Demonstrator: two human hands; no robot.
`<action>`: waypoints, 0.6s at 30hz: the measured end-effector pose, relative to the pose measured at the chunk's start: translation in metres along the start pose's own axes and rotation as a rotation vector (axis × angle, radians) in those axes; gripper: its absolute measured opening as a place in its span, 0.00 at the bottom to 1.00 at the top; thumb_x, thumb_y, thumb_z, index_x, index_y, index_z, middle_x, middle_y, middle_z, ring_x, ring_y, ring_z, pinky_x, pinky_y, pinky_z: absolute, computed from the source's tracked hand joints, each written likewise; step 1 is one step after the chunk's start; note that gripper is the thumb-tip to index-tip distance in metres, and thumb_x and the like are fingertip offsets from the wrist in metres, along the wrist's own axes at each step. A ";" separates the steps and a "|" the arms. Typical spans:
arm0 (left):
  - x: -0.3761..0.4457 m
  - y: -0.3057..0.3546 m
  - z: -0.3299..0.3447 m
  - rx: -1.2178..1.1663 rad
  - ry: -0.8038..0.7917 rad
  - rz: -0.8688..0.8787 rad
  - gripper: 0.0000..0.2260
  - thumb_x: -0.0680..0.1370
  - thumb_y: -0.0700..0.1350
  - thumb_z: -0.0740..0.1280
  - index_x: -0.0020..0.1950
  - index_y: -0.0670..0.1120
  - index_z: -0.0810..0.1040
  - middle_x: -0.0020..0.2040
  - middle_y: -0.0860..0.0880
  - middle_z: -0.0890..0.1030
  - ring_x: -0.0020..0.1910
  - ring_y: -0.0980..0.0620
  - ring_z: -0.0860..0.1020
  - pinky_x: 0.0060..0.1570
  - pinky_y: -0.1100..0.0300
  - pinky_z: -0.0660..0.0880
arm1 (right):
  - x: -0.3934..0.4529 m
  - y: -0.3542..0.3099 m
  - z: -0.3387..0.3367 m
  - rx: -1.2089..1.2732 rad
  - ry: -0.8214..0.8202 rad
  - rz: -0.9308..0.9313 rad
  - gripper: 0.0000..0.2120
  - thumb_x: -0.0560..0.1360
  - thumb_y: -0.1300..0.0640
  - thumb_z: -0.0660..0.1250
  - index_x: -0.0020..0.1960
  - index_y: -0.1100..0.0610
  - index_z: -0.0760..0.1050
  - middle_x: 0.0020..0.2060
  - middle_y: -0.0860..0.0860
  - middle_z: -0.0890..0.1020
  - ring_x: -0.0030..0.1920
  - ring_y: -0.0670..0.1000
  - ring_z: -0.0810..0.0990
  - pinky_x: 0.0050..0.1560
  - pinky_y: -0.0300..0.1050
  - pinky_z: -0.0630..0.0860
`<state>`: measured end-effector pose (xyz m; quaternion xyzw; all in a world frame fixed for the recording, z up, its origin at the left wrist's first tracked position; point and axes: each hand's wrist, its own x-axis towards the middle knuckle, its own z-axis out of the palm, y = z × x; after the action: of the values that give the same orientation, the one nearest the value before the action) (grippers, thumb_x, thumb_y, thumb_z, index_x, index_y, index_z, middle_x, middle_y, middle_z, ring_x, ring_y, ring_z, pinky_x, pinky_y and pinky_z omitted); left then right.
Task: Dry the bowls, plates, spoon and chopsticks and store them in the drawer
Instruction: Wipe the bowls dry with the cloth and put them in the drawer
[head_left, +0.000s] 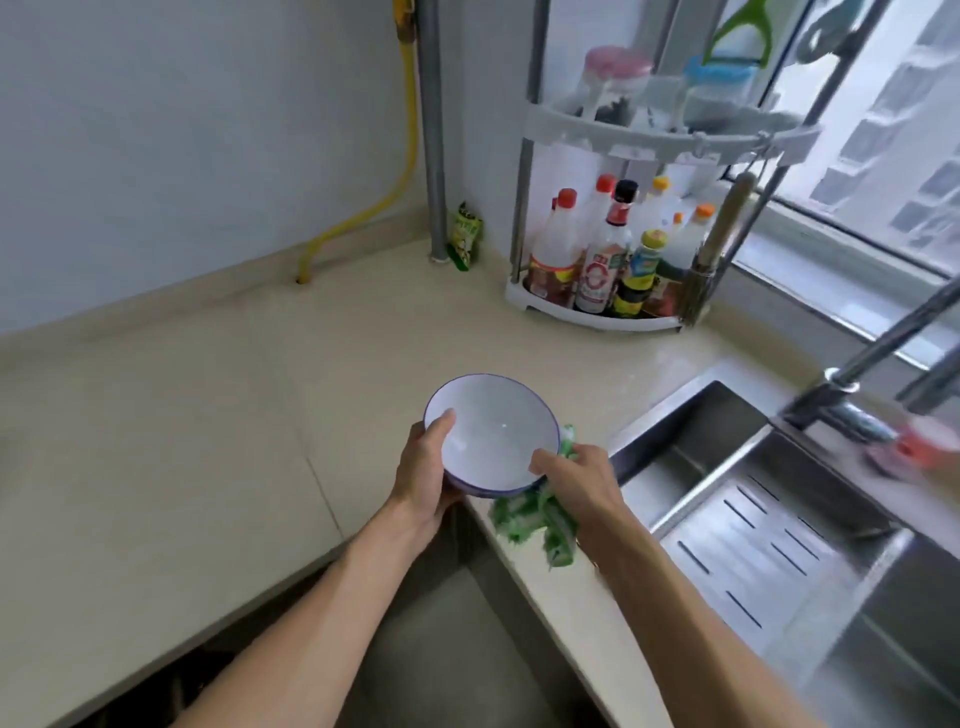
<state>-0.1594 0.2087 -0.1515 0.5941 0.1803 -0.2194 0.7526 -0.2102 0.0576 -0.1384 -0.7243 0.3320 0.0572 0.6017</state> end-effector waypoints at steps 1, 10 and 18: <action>-0.001 -0.006 0.013 0.002 0.003 0.012 0.16 0.81 0.56 0.62 0.66 0.51 0.72 0.61 0.44 0.79 0.58 0.43 0.79 0.47 0.49 0.80 | 0.002 0.007 -0.012 0.003 0.010 0.004 0.05 0.72 0.60 0.68 0.42 0.63 0.78 0.33 0.58 0.78 0.33 0.55 0.77 0.36 0.47 0.74; 0.002 -0.046 0.112 0.400 0.120 0.183 0.18 0.75 0.65 0.61 0.58 0.56 0.71 0.57 0.51 0.77 0.56 0.46 0.77 0.55 0.43 0.79 | 0.019 0.054 -0.140 0.050 0.251 -0.038 0.12 0.75 0.52 0.67 0.39 0.60 0.76 0.37 0.57 0.82 0.38 0.59 0.82 0.44 0.58 0.81; 0.002 -0.066 0.158 1.023 0.113 0.599 0.28 0.74 0.62 0.58 0.69 0.49 0.68 0.54 0.49 0.73 0.52 0.50 0.69 0.48 0.59 0.65 | 0.034 0.071 -0.185 0.131 0.218 -0.023 0.09 0.76 0.55 0.67 0.44 0.61 0.77 0.40 0.57 0.84 0.41 0.57 0.85 0.47 0.57 0.82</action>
<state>-0.1922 0.0419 -0.1706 0.9171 -0.0838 -0.0246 0.3889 -0.2822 -0.1286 -0.1642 -0.6890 0.3901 -0.0504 0.6087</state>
